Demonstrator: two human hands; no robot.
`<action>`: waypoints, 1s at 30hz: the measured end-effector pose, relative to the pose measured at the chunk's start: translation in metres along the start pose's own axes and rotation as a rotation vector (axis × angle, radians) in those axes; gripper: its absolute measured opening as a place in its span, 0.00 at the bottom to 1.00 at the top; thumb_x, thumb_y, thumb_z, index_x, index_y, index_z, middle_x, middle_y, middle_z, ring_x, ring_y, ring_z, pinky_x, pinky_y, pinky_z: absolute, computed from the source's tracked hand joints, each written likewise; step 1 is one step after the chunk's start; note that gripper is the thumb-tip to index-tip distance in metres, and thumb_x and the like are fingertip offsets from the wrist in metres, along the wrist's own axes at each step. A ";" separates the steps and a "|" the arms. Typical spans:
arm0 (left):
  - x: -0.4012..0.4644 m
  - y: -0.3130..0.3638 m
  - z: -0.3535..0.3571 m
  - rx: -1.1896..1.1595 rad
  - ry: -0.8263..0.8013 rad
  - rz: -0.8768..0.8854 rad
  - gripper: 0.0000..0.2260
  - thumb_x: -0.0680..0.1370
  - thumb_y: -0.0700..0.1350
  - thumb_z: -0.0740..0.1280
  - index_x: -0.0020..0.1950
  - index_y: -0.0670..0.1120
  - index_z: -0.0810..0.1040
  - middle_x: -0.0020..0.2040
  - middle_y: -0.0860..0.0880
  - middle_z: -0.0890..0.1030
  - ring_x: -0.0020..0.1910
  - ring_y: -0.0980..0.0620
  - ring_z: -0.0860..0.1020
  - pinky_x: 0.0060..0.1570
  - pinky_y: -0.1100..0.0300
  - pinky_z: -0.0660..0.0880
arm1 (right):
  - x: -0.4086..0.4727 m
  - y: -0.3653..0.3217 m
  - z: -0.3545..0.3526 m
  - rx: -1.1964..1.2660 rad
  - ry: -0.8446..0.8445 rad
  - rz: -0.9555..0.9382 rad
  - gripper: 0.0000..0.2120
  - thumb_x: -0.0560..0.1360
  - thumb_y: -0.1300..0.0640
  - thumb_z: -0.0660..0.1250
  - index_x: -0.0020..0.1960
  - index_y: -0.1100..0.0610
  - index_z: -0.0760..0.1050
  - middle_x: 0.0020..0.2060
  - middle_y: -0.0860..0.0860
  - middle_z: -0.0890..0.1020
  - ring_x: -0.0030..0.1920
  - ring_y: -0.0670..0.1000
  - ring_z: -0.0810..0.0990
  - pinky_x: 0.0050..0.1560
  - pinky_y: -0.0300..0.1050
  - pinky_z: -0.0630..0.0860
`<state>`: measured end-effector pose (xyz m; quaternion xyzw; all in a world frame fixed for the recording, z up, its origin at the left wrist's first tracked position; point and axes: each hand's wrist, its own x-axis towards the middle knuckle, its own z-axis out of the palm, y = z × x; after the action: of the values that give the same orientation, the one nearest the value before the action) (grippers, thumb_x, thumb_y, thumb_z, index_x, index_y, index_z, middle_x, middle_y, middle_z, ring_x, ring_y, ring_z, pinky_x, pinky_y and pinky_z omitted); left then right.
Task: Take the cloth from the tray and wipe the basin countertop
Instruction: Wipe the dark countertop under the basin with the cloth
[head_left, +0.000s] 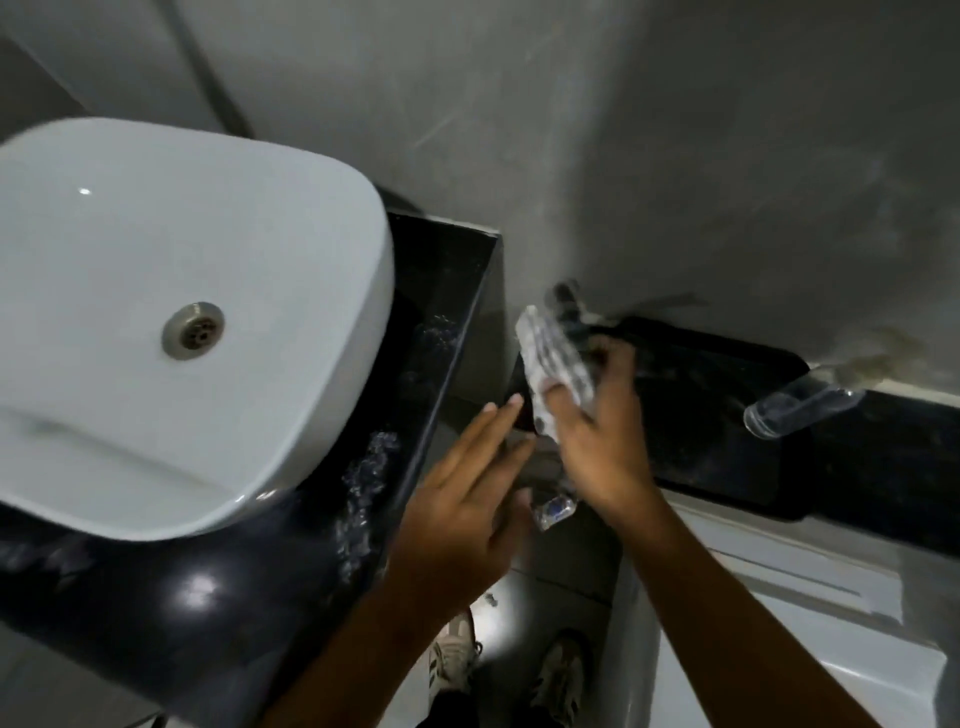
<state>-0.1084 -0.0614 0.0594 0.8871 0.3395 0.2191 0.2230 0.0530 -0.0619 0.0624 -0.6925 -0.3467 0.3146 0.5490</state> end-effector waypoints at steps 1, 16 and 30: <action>-0.010 -0.001 -0.022 0.023 0.069 0.039 0.16 0.77 0.42 0.68 0.65 0.44 0.78 0.73 0.47 0.71 0.73 0.50 0.67 0.68 0.55 0.69 | -0.001 -0.009 0.015 -0.098 -0.045 -0.081 0.22 0.73 0.58 0.67 0.66 0.51 0.66 0.53 0.49 0.82 0.48 0.45 0.83 0.48 0.47 0.82; -0.052 -0.116 -0.212 0.521 -0.222 -0.161 0.33 0.76 0.69 0.44 0.77 0.54 0.60 0.80 0.49 0.56 0.78 0.48 0.53 0.69 0.40 0.64 | -0.051 -0.006 0.139 -0.909 -0.237 -0.337 0.25 0.79 0.51 0.58 0.75 0.57 0.64 0.77 0.55 0.63 0.78 0.59 0.55 0.73 0.58 0.57; -0.052 -0.117 -0.218 0.475 -0.317 -0.060 0.31 0.79 0.66 0.41 0.78 0.54 0.53 0.80 0.50 0.53 0.79 0.48 0.49 0.73 0.46 0.59 | -0.268 -0.011 0.187 -0.916 -0.320 -0.365 0.26 0.75 0.49 0.61 0.73 0.50 0.67 0.74 0.48 0.69 0.76 0.54 0.62 0.74 0.53 0.62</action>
<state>-0.3202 0.0343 0.1588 0.9272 0.3683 -0.0146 0.0659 -0.2515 -0.1806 0.0506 -0.7334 -0.6435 0.1316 0.1755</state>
